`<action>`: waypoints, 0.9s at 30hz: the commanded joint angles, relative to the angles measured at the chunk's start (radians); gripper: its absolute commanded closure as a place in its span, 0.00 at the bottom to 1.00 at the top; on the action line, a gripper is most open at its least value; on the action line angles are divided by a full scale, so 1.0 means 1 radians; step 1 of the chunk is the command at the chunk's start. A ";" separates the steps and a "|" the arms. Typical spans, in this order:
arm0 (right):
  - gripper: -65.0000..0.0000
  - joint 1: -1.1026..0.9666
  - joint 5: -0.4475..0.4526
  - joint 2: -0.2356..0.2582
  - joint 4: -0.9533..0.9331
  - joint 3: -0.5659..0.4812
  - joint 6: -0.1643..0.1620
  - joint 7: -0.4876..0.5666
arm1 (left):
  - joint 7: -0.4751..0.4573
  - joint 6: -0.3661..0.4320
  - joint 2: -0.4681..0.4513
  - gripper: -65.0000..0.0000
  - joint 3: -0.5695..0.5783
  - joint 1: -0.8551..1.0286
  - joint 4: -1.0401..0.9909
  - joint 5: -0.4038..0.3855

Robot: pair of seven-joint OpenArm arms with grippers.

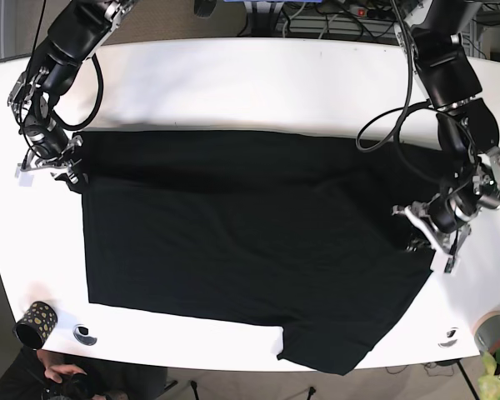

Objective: Fold the T-shirt properly

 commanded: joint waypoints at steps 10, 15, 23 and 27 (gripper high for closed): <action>1.00 0.129 -0.113 0.020 0.013 0.005 0.018 0.018 | -0.106 0.003 -0.051 1.00 0.053 -0.165 -0.197 -0.011; 1.00 0.171 -0.158 0.018 0.012 0.005 0.018 0.018 | -0.187 0.003 -0.085 1.00 0.142 -0.203 -0.276 -0.011; 1.00 0.215 -0.205 0.023 -0.082 0.005 0.018 0.047 | -0.223 0.003 -0.091 1.00 0.182 -0.260 -0.388 -0.011; 1.00 0.217 -0.239 0.023 -0.108 0.004 0.015 0.107 | -0.223 0.004 -0.090 0.87 0.185 -0.272 -0.389 -0.011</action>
